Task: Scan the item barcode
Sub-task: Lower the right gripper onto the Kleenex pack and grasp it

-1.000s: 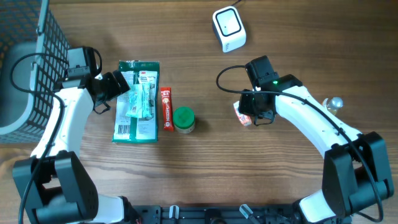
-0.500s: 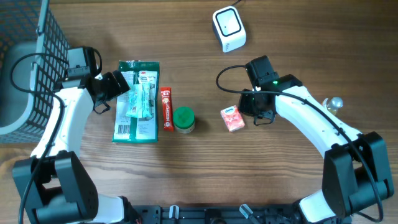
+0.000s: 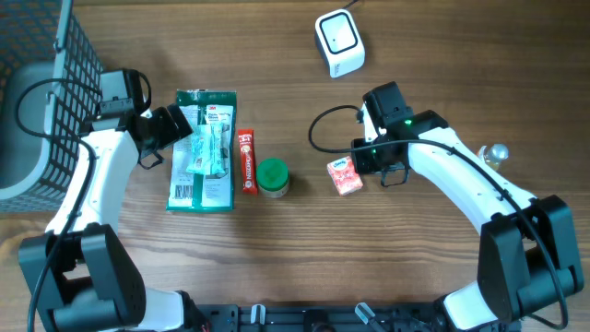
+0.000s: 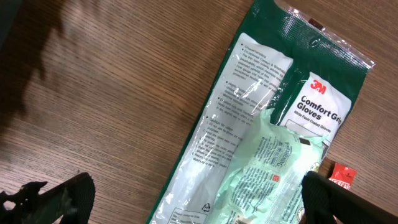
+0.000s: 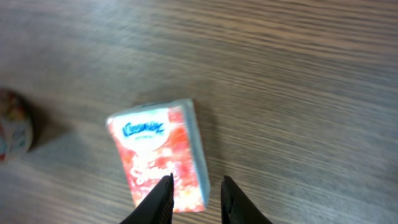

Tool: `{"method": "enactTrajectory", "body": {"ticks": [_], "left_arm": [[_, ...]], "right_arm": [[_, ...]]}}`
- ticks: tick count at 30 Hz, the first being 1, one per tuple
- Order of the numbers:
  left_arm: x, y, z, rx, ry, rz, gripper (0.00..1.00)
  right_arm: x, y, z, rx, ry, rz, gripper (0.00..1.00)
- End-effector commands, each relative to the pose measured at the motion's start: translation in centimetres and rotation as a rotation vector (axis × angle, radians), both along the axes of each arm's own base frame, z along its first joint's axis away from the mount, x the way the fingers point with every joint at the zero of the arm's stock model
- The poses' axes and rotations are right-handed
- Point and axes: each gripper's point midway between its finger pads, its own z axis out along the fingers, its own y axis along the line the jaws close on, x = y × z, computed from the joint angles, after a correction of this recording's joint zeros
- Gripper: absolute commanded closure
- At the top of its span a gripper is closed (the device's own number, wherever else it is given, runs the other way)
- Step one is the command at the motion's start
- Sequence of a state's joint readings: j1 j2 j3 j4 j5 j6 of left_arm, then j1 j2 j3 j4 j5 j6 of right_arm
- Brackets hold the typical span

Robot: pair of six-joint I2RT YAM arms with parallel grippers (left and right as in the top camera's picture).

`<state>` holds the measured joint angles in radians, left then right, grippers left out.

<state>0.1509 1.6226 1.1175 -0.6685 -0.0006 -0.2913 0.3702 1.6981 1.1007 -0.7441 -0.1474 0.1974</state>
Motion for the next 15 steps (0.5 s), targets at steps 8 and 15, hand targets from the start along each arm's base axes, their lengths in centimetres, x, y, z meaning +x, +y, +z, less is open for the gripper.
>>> {"method": "enactTrajectory", "body": {"ticks": [8,15], "left_arm": [[0.4,0.1,1.1,-0.004,-0.034,0.005,0.0],[0.4,0.1,1.1,-0.004,-0.034,0.005,0.0]], "right_arm": [[-1.7,0.6,-2.2,0.032,0.022,0.132,0.81],[-1.8,1.0,-3.5,0.062,-0.008,0.136,0.69]]}}
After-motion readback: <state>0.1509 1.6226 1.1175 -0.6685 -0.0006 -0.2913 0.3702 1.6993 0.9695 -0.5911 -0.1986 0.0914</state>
